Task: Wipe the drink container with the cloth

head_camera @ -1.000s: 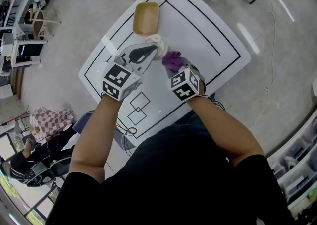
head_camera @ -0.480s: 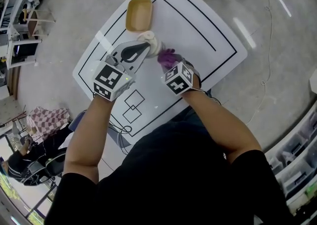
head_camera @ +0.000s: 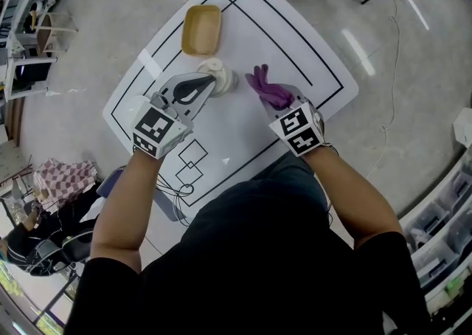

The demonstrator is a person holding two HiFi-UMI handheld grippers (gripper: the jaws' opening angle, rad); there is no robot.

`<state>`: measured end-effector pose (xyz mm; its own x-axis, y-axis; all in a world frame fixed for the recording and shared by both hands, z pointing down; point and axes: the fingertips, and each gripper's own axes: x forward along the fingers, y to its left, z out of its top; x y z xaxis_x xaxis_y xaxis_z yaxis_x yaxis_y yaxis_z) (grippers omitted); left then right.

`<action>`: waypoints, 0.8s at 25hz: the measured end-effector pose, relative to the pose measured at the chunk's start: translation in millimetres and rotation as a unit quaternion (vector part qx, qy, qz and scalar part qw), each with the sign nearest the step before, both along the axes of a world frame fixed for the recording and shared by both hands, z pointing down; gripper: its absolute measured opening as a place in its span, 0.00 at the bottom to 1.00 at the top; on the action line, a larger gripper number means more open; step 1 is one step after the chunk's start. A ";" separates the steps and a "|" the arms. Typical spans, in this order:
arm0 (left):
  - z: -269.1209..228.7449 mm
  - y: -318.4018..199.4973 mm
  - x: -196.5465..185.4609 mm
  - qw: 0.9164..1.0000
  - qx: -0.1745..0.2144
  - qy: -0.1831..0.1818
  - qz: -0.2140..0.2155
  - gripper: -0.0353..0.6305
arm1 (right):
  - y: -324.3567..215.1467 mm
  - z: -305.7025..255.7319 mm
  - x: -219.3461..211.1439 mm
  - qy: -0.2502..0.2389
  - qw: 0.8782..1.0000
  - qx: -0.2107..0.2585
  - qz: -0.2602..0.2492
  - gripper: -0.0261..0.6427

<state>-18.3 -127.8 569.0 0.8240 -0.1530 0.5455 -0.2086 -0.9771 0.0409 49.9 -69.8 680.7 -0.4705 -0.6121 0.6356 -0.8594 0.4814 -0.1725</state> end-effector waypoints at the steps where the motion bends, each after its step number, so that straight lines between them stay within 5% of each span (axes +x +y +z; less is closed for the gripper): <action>1: -0.3 -0.2 0.4 1.000 0.001 -0.001 0.001 0.10 | -7.4 -11.7 3.5 0.000 1.000 0.018 -0.009 0.17; 9: -1.6 -2.1 6.2 1.000 -0.003 -0.011 0.014 0.10 | -50.1 -82.7 -19.5 -0.004 0.976 0.152 -0.159 0.17; 14: -3.0 -6.2 9.4 1.000 -0.016 -0.004 0.014 0.10 | -57.0 -67.6 -35.7 0.008 0.959 0.158 -0.235 0.17; 20: 0.4 -11.3 8.7 1.000 -0.029 0.006 0.005 0.10 | -67.3 -25.2 -43.4 0.001 0.958 0.132 -0.254 0.17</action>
<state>-9.6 -139.1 569.4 0.8317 -0.1136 0.5434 -0.1988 -0.9749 0.1005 6.5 -137.1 655.5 -0.7487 -0.4444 0.4920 -0.5036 0.8638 0.0139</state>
